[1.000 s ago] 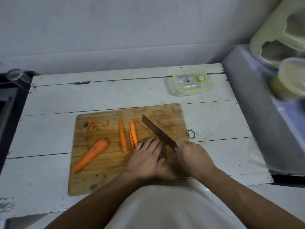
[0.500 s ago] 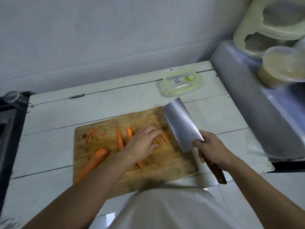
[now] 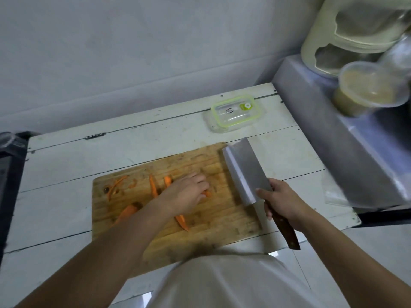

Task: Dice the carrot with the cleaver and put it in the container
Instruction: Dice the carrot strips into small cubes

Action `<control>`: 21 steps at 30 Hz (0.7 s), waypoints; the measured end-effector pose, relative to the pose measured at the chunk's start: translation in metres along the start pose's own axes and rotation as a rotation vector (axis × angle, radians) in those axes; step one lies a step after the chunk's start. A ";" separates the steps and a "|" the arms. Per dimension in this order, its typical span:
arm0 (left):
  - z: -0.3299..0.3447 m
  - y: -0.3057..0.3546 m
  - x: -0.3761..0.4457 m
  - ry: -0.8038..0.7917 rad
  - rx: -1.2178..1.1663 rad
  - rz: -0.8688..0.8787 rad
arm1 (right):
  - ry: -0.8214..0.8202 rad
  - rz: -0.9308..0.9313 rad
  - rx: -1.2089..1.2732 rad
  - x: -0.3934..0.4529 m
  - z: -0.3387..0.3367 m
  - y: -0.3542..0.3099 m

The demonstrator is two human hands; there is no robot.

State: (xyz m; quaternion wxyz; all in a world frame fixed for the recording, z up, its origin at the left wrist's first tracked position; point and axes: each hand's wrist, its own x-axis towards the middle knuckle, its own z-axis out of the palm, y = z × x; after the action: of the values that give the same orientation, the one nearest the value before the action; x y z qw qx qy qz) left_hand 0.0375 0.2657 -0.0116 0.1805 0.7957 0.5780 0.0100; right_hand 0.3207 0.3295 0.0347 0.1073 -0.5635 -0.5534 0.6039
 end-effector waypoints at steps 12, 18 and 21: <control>0.032 0.059 -0.018 0.390 -0.331 -0.588 | 0.127 -0.167 -0.626 -0.007 0.034 0.006; 0.033 0.061 -0.014 0.401 -0.397 -0.645 | 0.142 -0.223 -0.871 -0.010 0.058 0.001; 0.032 0.061 -0.009 0.382 -0.401 -0.639 | 0.138 -0.207 -0.887 -0.007 0.073 -0.005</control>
State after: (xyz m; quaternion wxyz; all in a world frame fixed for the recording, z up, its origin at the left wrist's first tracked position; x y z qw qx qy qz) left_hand 0.0972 0.2320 -0.0217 0.2155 0.5095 0.8053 0.2131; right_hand 0.2618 0.2863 0.0246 -0.0479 -0.5358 -0.8033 0.2556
